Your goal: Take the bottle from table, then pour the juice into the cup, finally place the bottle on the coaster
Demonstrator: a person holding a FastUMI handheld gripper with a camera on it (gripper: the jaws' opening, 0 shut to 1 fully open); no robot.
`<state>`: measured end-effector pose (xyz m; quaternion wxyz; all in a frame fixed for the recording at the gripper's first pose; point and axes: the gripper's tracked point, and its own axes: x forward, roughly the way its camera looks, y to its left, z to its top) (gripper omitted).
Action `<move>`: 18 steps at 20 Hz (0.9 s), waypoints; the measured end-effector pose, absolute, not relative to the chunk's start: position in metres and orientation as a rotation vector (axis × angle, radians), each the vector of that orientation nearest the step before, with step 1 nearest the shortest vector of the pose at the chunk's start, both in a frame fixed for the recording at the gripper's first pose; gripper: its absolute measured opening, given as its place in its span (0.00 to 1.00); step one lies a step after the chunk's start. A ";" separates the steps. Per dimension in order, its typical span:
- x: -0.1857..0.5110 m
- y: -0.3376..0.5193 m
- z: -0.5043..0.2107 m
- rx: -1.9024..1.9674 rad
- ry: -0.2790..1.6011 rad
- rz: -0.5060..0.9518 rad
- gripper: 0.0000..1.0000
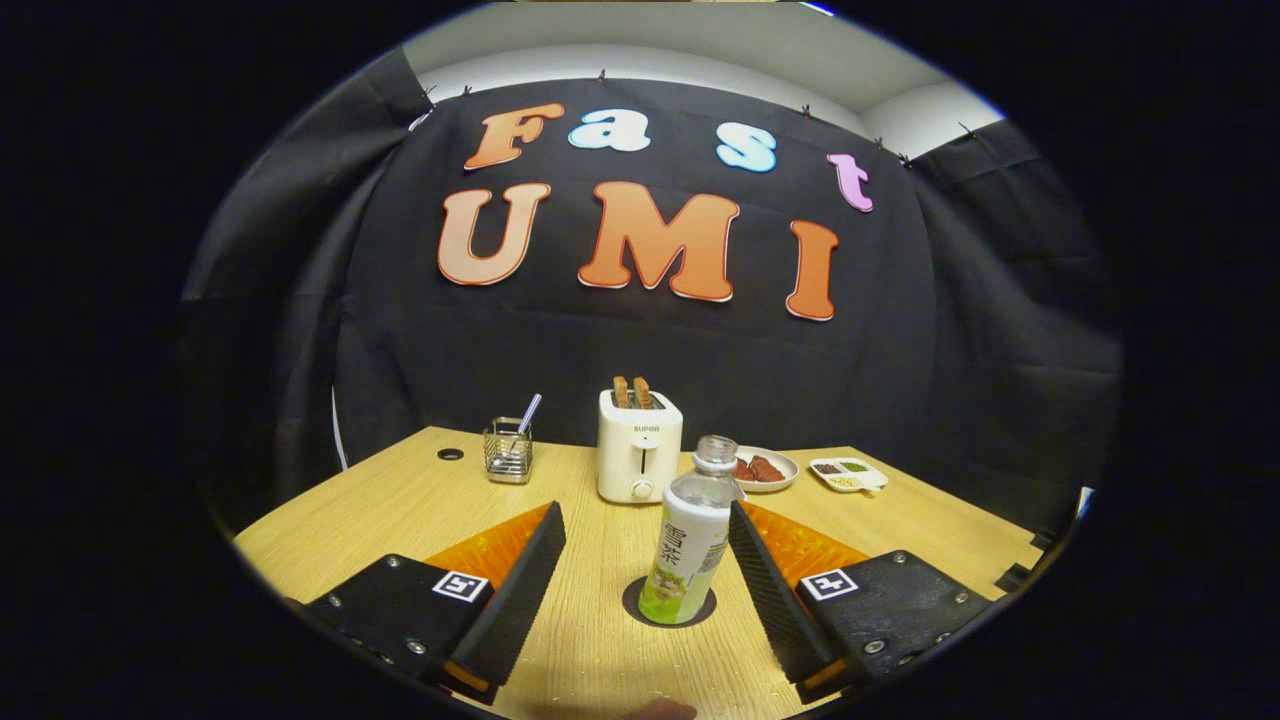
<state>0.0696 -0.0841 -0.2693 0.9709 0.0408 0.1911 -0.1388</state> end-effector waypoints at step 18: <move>0.001 0.032 -0.049 0.086 0.088 -0.135 0.97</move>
